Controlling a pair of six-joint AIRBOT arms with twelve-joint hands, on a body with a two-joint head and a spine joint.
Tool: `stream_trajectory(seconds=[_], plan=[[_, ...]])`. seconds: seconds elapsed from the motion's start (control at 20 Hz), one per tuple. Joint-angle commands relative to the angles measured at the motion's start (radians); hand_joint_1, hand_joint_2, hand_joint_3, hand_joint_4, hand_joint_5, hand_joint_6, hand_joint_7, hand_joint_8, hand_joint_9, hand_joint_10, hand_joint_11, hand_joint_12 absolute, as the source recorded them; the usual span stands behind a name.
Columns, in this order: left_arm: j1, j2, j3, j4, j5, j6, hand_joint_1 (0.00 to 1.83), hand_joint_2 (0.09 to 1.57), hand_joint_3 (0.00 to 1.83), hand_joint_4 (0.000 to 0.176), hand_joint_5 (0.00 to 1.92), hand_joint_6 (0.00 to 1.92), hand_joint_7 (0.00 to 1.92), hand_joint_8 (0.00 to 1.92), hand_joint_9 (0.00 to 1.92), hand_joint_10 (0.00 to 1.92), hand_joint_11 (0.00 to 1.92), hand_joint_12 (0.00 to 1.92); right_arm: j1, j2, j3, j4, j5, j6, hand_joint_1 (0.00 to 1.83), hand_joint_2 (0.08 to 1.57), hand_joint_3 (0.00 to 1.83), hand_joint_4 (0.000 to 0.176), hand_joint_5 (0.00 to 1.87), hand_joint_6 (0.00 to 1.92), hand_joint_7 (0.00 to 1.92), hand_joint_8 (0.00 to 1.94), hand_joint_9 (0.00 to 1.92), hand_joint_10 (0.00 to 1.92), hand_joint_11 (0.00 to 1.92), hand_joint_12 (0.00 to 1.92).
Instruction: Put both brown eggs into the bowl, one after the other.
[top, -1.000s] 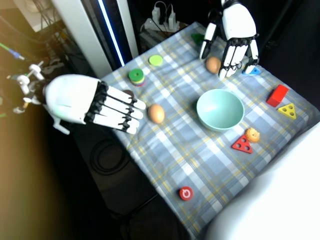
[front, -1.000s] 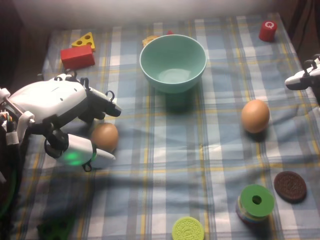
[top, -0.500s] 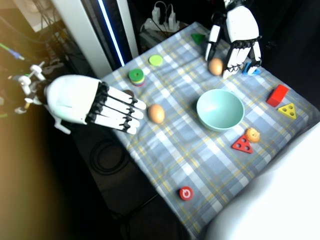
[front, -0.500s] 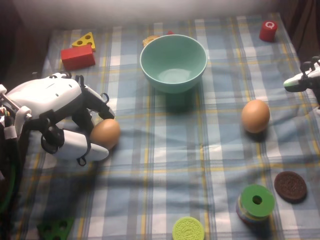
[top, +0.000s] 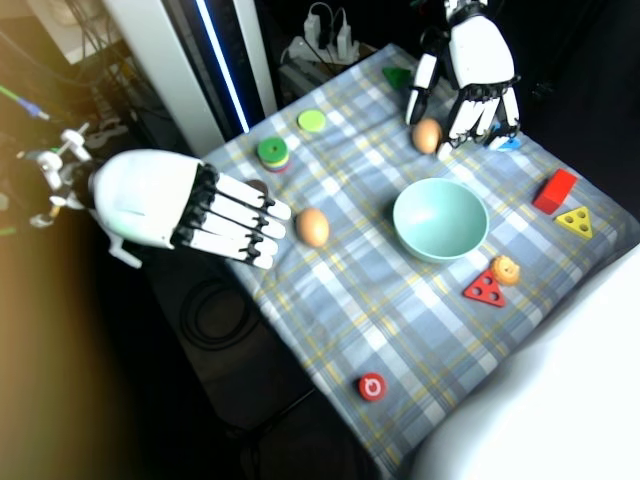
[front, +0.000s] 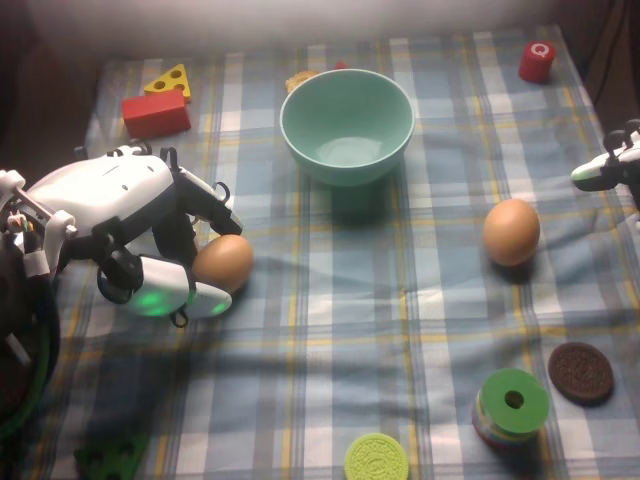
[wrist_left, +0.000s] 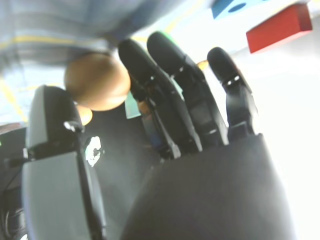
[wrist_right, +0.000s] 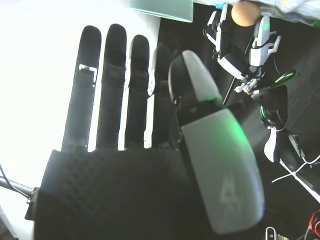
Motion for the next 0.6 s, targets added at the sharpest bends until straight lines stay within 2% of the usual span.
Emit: stream_trajectory(seconds=[0.0,0.05,0.15,0.2,0.25,0.3,0.35,0.4,0.45,0.55], plan=[[-0.018,0.003,0.006,0.038,-0.123,-0.032,1.05,1.05,0.00,0.176,1.10,0.77,1.12,0.46,0.88,0.91,0.06,1.08,0.004,0.004,0.005,0.026,0.120,0.005,0.98,1.34,0.00,0.000,0.73,0.00,0.85,0.00,0.85,0.00,0.56,0.55],[-0.030,0.007,0.007,0.053,-0.147,-0.055,1.05,1.06,0.00,0.176,1.08,0.80,1.12,0.37,0.87,0.79,0.07,1.09,0.004,0.004,0.005,0.026,0.120,0.005,0.99,1.34,0.00,0.000,0.73,0.00,0.85,0.00,0.84,0.00,0.55,0.55],[-0.071,0.006,0.012,0.077,-0.171,-0.061,1.06,1.05,0.00,0.176,1.12,0.74,1.16,0.32,0.84,0.82,0.09,1.15,0.004,0.004,0.006,0.026,0.120,0.005,0.98,1.34,0.00,0.000,0.72,0.00,0.85,0.00,0.85,0.01,0.56,0.56],[-0.090,0.004,0.016,0.089,-0.177,-0.061,1.07,1.03,0.00,0.176,1.15,0.68,1.17,0.27,0.85,0.74,0.14,1.06,0.004,0.004,0.006,0.026,0.120,0.005,0.98,1.34,0.00,0.000,0.73,0.00,0.86,0.00,0.85,0.00,0.56,0.56],[-0.103,0.002,0.020,0.095,-0.181,-0.062,1.24,1.04,0.00,0.000,1.18,0.45,1.18,0.75,0.95,0.59,0.19,1.02,0.004,0.003,0.006,0.026,0.120,0.005,0.99,1.34,0.00,0.000,0.73,0.00,0.86,0.00,0.86,0.01,0.57,0.56],[-0.131,-0.003,0.029,0.104,-0.184,-0.062,1.28,1.03,0.00,0.000,1.18,0.40,1.21,0.80,1.03,0.46,0.20,0.98,0.004,0.002,0.007,0.026,0.120,0.005,0.97,1.35,0.00,0.000,0.73,0.00,0.86,0.00,0.86,0.01,0.58,0.55],[-0.156,-0.015,0.042,0.111,-0.179,-0.062,1.13,1.00,0.00,0.108,1.24,0.47,1.18,0.40,1.07,0.39,0.22,0.96,0.004,0.000,0.009,0.026,0.120,0.005,0.97,1.34,0.00,0.000,0.73,0.00,0.87,0.01,0.87,0.01,0.58,0.56],[-0.174,-0.025,0.055,0.117,-0.168,-0.062,1.09,1.01,0.00,0.162,1.22,0.55,1.20,0.19,1.05,0.35,0.15,1.02,0.004,-0.001,0.010,0.026,0.120,0.005,0.98,1.34,0.00,0.000,0.73,0.00,0.88,0.01,0.88,0.01,0.59,0.56],[-0.209,-0.047,0.080,0.125,-0.139,-0.062,1.08,1.01,0.00,0.173,1.20,0.58,1.21,0.09,1.03,0.32,0.08,1.06,0.004,-0.003,0.011,0.026,0.120,0.005,0.98,1.34,0.00,0.000,0.72,0.00,0.87,0.00,0.88,0.01,0.60,0.57],[-0.281,-0.105,0.147,0.146,-0.055,-0.062,1.10,0.99,0.00,0.176,1.26,0.49,1.21,0.01,1.05,0.22,0.14,1.00,0.004,-0.006,0.014,0.026,0.120,0.005,1.01,1.33,0.00,0.000,0.73,0.00,0.88,0.00,0.89,0.01,0.61,0.57]])
